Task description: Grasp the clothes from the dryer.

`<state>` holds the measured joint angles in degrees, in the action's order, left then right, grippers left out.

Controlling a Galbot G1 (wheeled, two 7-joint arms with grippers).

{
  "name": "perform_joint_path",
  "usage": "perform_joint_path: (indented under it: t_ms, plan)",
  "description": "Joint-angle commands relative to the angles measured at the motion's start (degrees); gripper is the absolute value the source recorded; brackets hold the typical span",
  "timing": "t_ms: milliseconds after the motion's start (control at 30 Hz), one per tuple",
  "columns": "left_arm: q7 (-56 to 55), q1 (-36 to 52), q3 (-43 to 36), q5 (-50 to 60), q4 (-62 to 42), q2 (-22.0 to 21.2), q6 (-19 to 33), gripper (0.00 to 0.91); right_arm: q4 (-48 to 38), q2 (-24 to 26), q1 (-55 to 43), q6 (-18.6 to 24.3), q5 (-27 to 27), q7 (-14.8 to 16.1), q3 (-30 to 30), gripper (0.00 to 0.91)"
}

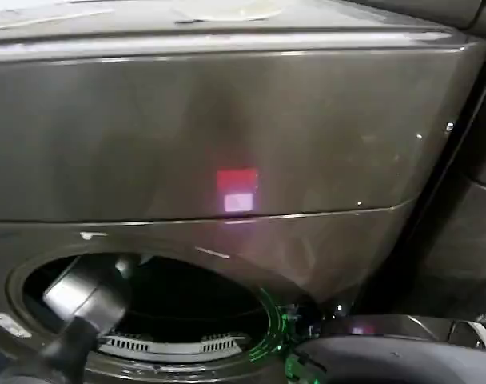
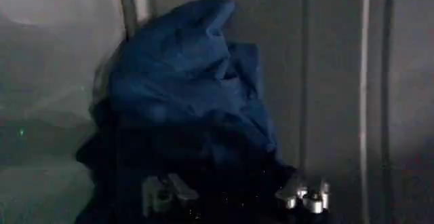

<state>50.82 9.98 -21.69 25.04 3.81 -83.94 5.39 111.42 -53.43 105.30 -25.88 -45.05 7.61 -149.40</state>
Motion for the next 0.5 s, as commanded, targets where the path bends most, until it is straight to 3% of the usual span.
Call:
perform_joint_path:
  t_ms: [33, 200, 500]
  plan:
    - [-0.23, 0.51, 0.62, -0.1, 0.07, -0.15, 0.41, 0.0, -0.17, 0.04, -0.41, 0.05, 0.11, -0.02, 0.42, 0.907]
    - [-2.97, -0.48, 3.42, -1.62, 1.3, 0.04, -0.14, 0.0, -0.41, 0.01, -1.17, 0.13, 0.45, 0.0, 1.2, 0.907]
    - [-11.74, -10.07, 22.5, -7.68, 16.75, 2.64, -5.19, 0.0, -0.1, -0.22, -2.8, 0.35, 2.11, 0.05, 3.77, 0.907]
